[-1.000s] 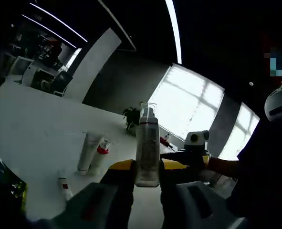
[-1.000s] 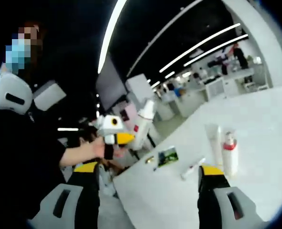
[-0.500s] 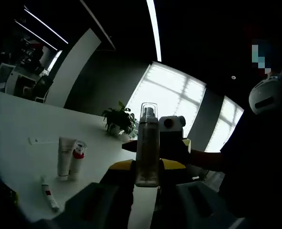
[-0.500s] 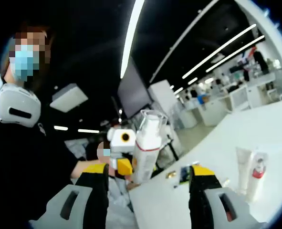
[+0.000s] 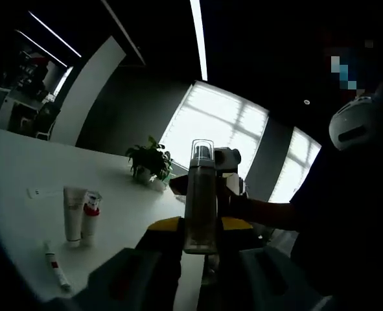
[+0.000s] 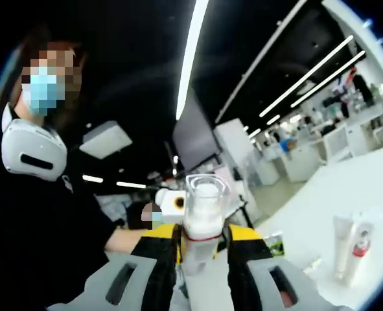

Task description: Arrange the skincare products in the storage area until every visible bottle or jar stands upright without overlapping.

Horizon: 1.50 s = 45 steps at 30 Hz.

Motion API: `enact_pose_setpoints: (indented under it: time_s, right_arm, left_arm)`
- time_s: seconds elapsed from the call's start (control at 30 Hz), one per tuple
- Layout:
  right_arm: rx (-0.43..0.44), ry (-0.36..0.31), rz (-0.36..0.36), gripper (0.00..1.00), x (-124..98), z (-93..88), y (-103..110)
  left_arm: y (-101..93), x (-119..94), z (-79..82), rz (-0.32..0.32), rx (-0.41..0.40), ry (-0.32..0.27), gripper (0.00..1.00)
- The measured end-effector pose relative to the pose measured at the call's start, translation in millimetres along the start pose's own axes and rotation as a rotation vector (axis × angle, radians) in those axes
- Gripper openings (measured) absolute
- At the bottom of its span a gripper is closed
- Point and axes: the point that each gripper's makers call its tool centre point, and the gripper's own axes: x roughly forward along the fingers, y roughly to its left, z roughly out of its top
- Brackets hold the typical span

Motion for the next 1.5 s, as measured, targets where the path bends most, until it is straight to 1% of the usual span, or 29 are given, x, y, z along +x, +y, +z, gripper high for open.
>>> enact_pose_setpoints:
  time_s: [0.03,0.2,0.3,0.33,0.6,0.7,0.8,0.9,1.0,1.07,1.17,1.3,1.43,1.5]
  right_arm:
    - [-0.006,-0.006,0.007,0.22,0,1.4,1]
    - [-0.016,0.007,0.001,0.22,-1,0.3,-1]
    - [-0.067,0.013,-0.011,0.17,-1,0.3,-2]
    - [-0.065,0.015,-0.005,0.17,-1,0.0,-1]
    - [-0.114,0.069,-0.022,0.16,0,-6.7,-2]
    - [-0.155,0.113,-0.029,0.15,1,-10.3,-2]
    - [-0.174,0.136,-0.034,0.15,1,-11.0,-3]
    - [-0.203,0.179,-0.051,0.15,0,-14.4,-8]
    - [-0.231,0.215,-0.065,0.15,1,-19.1,-11]
    - [-0.236,0.231,-0.072,0.15,1,-21.9,-13]
    - [-0.246,0.242,-0.083,0.15,1,-24.8,-16]
    - [-0.265,0.259,-0.105,0.15,0,-27.4,-20]
    - [-0.302,0.296,-0.139,0.16,1,-31.7,-26]
    - [-0.325,0.317,-0.163,0.16,2,-33.9,-31]
  left_arm:
    - [0.1,0,-0.3,0.000,-0.002,0.001,0.24]
    - [1.3,0,-0.9,-0.002,-0.004,0.002,0.24]
    - [1.3,0,-1.8,-0.006,0.002,0.006,0.25]
    - [1.4,0,-2.1,-0.006,0.003,0.007,0.25]
    - [6.8,1,-10.6,0.024,0.015,0.052,0.26]
    - [9.1,3,-15.0,0.049,0.033,0.085,0.26]
    - [11.6,7,-17.9,0.082,0.047,0.117,0.27]
    - [18.4,9,-22.1,0.140,0.100,0.163,0.27]
    - [22.3,13,-28.0,0.174,0.129,0.204,0.27]
    - [23.5,15,-32.0,0.186,0.144,0.225,0.27]
    - [27.5,17,-36.5,0.204,0.138,0.237,0.27]
    - [32.0,17,-38.3,0.230,0.137,0.241,0.28]
    - [38.5,16,-40.9,0.275,0.157,0.264,0.28]
    - [45.0,14,-42.2,0.319,0.190,0.289,0.28]
